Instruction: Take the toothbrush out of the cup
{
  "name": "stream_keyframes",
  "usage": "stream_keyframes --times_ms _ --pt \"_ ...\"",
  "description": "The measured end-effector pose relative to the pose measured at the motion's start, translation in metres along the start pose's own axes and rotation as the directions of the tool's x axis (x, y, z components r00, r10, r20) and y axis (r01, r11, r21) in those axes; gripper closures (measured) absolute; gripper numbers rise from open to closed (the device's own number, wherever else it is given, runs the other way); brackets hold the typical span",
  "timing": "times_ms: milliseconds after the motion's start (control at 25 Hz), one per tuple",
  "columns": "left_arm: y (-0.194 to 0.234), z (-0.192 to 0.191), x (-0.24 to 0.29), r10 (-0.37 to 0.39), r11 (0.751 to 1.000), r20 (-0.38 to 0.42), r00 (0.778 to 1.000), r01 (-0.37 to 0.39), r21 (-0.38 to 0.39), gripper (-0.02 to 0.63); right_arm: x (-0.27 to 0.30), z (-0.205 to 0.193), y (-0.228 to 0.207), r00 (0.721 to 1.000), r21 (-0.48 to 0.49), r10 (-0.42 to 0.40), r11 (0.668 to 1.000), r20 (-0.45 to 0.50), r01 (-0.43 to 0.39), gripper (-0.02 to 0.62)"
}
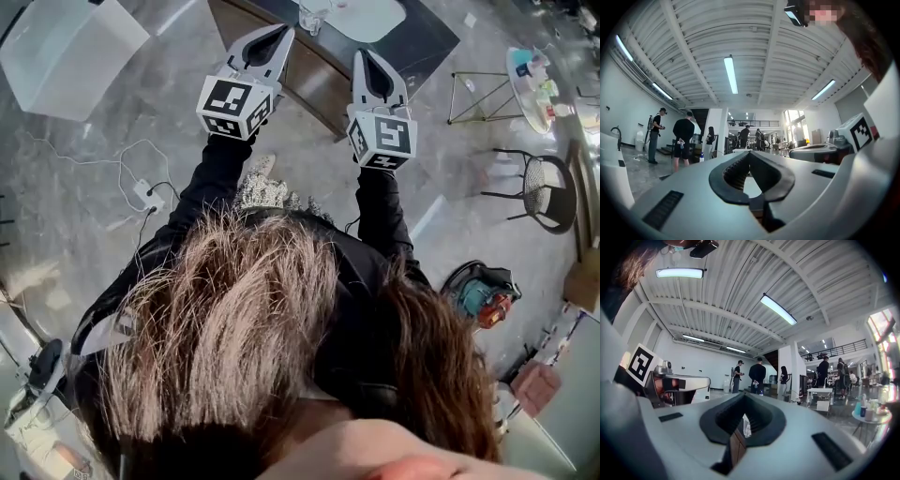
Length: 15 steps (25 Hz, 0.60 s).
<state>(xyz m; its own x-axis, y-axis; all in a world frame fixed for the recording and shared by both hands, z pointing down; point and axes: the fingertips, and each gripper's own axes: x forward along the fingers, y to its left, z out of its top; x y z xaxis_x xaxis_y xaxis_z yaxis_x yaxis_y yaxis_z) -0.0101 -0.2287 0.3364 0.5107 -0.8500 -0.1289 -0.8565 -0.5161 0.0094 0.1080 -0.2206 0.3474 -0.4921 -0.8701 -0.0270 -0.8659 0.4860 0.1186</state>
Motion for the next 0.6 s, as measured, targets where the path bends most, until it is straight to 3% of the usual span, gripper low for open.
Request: stream_keyframes --times_ms 200,600 --pt "0.018 -0.011 0.033 -0.076 0.997 -0.012 0.997 0.075 -0.03 0.598 0.025 -0.004 -0.011 0.999 -0.001 -0.039 0.999 -0.02 0.039 0.591" --pt "0.053 -0.039 0.096 -0.233 0.972 -0.057 0.971 0.233 -0.005 0.598 0.076 -0.016 -0.033 0.993 0.007 -0.109 0.994 -0.052 0.11 0.591"
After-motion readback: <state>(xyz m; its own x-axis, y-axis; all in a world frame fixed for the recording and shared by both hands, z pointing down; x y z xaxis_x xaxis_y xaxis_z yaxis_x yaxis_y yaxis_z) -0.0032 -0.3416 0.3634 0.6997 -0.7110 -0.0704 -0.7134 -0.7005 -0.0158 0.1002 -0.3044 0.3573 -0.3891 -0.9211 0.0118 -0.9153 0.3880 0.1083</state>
